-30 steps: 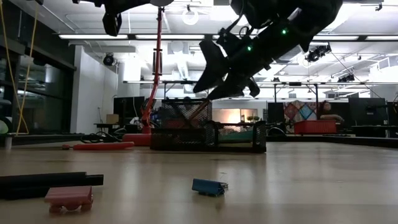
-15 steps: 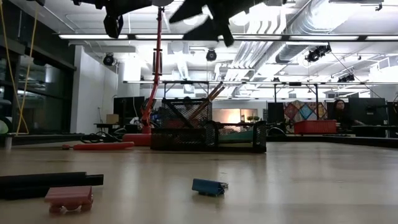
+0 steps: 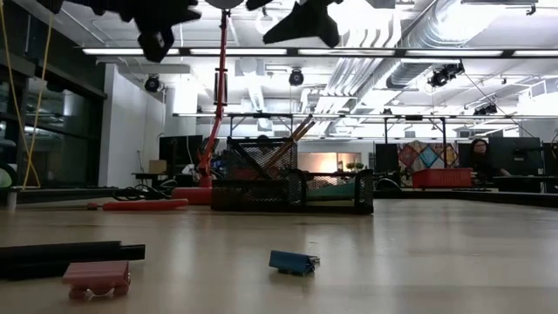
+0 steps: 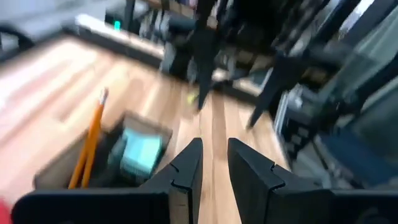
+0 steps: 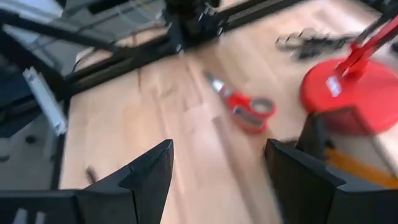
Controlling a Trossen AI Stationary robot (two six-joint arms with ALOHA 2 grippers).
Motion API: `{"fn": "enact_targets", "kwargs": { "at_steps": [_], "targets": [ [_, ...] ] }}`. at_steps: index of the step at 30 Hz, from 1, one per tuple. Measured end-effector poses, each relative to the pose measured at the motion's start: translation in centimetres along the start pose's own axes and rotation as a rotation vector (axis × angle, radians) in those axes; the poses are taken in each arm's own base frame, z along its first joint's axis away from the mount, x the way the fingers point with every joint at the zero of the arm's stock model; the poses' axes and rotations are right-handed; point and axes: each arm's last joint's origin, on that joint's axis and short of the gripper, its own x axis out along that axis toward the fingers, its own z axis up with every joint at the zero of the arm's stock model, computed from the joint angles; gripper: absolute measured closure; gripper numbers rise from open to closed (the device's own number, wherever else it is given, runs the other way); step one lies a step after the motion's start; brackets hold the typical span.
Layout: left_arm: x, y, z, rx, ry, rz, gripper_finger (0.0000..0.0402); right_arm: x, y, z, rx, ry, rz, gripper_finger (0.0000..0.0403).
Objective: Pick and place office supplies into organizer
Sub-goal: Put the black pen into the black desk organizer
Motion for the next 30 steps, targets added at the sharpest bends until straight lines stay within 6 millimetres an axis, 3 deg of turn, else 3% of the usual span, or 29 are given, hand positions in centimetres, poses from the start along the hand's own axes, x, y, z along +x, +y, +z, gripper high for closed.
{"fn": "enact_targets", "kwargs": {
  "at_steps": [7,15,23,30],
  "targets": [
    [0.8,-1.4,-3.0,0.056,0.231,0.005,0.0335,-1.0,2.7,-0.6,0.033,0.024,0.083,0.0160],
    [3.1,-4.2,-7.3,0.007,0.468,-0.024,0.0335,-1.4,2.7,-0.7,0.094,0.035,0.067,0.0160],
    [5.2,-7.7,-8.7,0.036,0.528,0.006,0.0335,-6.6,2.7,1.5,0.096,-0.068,0.145,0.0160],
    [8.8,-11.5,-10.6,0.097,0.631,-0.001,0.0335,-11.2,2.3,2.8,0.049,-0.187,0.121,0.0160]
  ]
}}
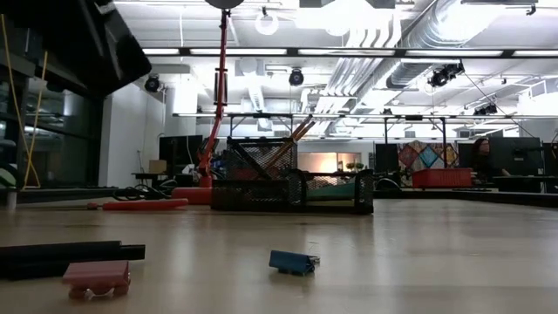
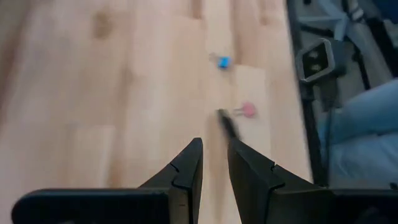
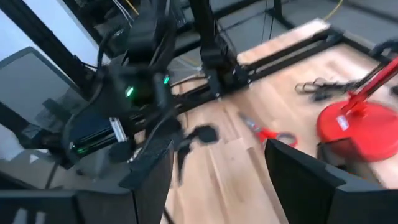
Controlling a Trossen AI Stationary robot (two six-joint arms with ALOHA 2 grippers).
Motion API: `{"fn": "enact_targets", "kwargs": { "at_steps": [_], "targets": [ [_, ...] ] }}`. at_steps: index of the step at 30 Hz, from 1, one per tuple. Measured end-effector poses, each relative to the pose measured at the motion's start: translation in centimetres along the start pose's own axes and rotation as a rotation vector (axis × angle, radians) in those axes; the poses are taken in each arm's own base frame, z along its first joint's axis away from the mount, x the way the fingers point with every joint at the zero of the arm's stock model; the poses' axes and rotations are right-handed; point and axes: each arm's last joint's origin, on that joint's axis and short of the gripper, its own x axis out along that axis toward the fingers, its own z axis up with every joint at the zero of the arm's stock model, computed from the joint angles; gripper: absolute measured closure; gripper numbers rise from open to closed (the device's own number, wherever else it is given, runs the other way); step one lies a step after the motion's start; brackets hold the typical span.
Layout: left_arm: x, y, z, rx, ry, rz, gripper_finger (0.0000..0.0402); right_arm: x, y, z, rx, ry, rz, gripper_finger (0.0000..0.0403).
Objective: Pick and place office supplies into organizer
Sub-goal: Put the black pen into the black desk organizer
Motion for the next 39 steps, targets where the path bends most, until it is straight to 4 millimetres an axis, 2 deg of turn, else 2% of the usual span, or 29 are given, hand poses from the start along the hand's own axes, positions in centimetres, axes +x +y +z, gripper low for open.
{"fn": "enact_targets", "kwargs": {
  "at_steps": [5,11,17,24,27,34,39],
  "targets": [
    [2.2,-2.4,1.0,0.009,0.069,0.026,0.0334,-1.9,0.3,0.0,-0.043,-0.024,-0.051,0.0160],
    [4.2,-4.6,1.3,0.013,0.155,0.059,0.0326,-2.5,1.2,-1.0,-0.079,0.001,-0.080,0.0160],
    [5.8,-4.8,-0.4,-0.107,0.263,0.122,0.0269,-2.9,2.0,-1.9,-0.109,0.021,-0.085,0.0160],
    [7.6,-5.1,-1.0,-0.154,0.318,0.055,0.0227,-3.4,2.7,-2.7,-0.140,0.048,-0.089,0.0160],
    [8.1,-5.2,-1.0,-0.160,0.311,0.032,0.0228,-3.6,2.9,-3.0,-0.155,0.052,-0.100,0.0160],
    [8.4,-4.9,-1.1,-0.155,0.280,0.079,0.0264,-3.8,3.0,-3.5,-0.160,0.072,-0.123,0.0160],
    [9.5,-4.9,-1.4,-0.154,0.271,0.077,0.0279,-3.8,2.9,-3.6,-0.166,0.084,-0.136,0.0160]
  ]
}}
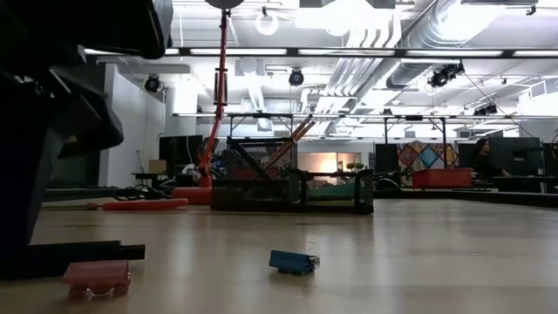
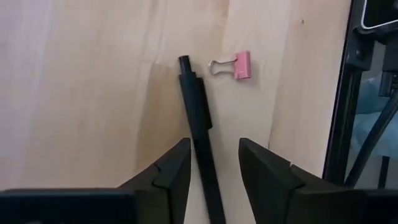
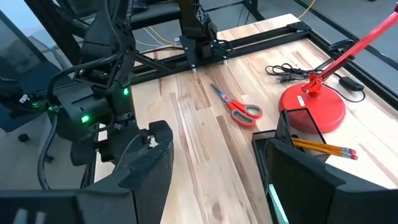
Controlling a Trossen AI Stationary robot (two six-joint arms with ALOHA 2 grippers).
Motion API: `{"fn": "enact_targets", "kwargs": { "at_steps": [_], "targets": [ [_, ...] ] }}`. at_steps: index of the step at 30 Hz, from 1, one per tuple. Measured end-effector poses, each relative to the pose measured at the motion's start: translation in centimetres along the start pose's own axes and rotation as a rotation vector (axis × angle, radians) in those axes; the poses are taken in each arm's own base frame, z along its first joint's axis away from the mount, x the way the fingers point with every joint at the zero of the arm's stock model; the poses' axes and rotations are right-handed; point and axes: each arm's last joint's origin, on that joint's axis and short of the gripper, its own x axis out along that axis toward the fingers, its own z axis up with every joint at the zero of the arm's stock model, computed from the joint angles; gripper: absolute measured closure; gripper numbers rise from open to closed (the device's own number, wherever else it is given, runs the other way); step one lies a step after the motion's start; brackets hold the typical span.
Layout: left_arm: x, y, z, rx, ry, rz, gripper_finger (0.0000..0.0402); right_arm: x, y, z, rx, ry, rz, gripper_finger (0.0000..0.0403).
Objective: Pick and place office supplies into organizer
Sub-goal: Put the black pen into the black desk organizer
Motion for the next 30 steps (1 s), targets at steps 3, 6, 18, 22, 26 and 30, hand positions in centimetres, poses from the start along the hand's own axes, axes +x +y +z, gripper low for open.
{"fn": "enact_targets", "kwargs": {
  "at_steps": [3,6,18,22,26,30],
  "targets": [
    [0.7,-0.1,0.0,0.000,-0.006,-0.006,0.0279,0.0,-0.1,-0.1,-0.008,0.011,-0.008,0.0160],
    [1.1,0.1,-0.1,-0.001,0.000,0.014,0.0280,0.0,-0.1,-0.2,-0.013,0.013,-0.018,0.0160],
    [2.4,0.8,-0.4,0.013,0.070,0.047,0.0387,0.0,-0.2,-0.3,-0.022,0.026,-0.026,0.0160],
    [1.6,0.9,0.0,0.022,0.030,0.050,0.0394,0.0,-0.3,-0.4,-0.011,0.024,-0.044,0.0160],
    [0.2,1.7,0.7,0.020,-0.013,0.107,0.0400,0.0,-0.5,-0.5,-0.024,0.024,-0.085,0.0160],
    [-1.0,2.3,1.4,0.018,-0.050,0.154,0.0400,-0.2,-0.6,-0.6,-0.037,0.005,-0.134,0.0160]
  ]
}}
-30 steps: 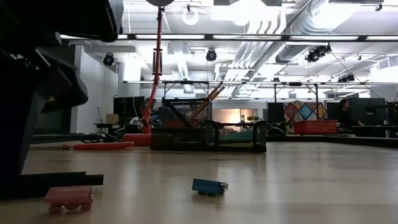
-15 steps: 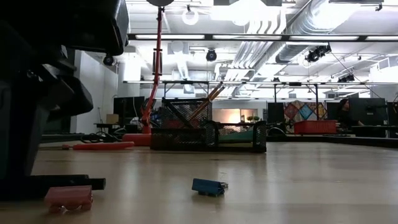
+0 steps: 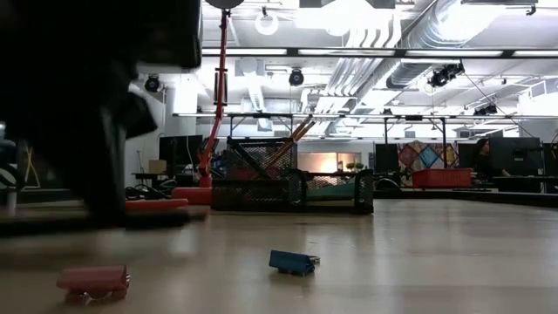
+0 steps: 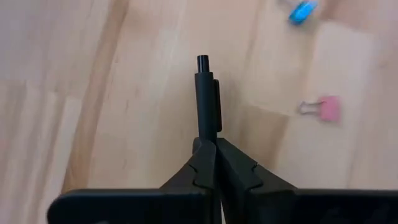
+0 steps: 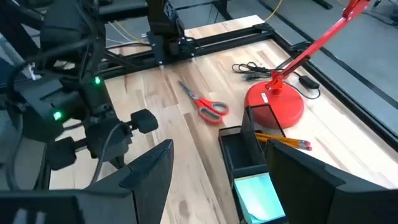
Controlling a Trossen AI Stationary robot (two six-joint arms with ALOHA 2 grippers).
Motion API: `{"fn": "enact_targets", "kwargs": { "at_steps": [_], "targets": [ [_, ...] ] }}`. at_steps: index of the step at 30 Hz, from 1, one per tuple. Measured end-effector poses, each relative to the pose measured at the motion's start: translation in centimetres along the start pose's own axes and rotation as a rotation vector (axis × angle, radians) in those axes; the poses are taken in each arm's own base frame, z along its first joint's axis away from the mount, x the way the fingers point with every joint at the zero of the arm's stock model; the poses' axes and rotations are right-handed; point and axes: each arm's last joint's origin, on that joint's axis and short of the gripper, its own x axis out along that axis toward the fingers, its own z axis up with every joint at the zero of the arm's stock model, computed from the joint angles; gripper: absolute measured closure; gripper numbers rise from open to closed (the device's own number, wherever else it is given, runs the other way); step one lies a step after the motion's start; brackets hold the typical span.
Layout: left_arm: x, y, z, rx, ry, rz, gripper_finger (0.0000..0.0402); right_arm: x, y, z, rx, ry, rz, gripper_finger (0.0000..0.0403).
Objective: Pick and place office supplies into organizer
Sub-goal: Put the black pen into the black desk organizer
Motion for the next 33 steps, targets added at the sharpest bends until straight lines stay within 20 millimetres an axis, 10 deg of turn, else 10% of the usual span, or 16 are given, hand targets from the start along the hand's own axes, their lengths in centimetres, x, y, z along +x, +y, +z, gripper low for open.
{"fn": "enact_targets", "kwargs": {
  "at_steps": [22,33],
  "targets": [
    [-13.2,2.6,4.3,-0.110,-0.619,0.004,0.0401,-1.6,0.3,0.3,0.058,-0.077,0.005,0.0160],
    [-10.4,1.8,4.1,0.395,-0.426,-0.091,0.0398,-1.7,-0.3,-0.3,0.091,-0.043,-0.062,0.0160]
  ]
}}
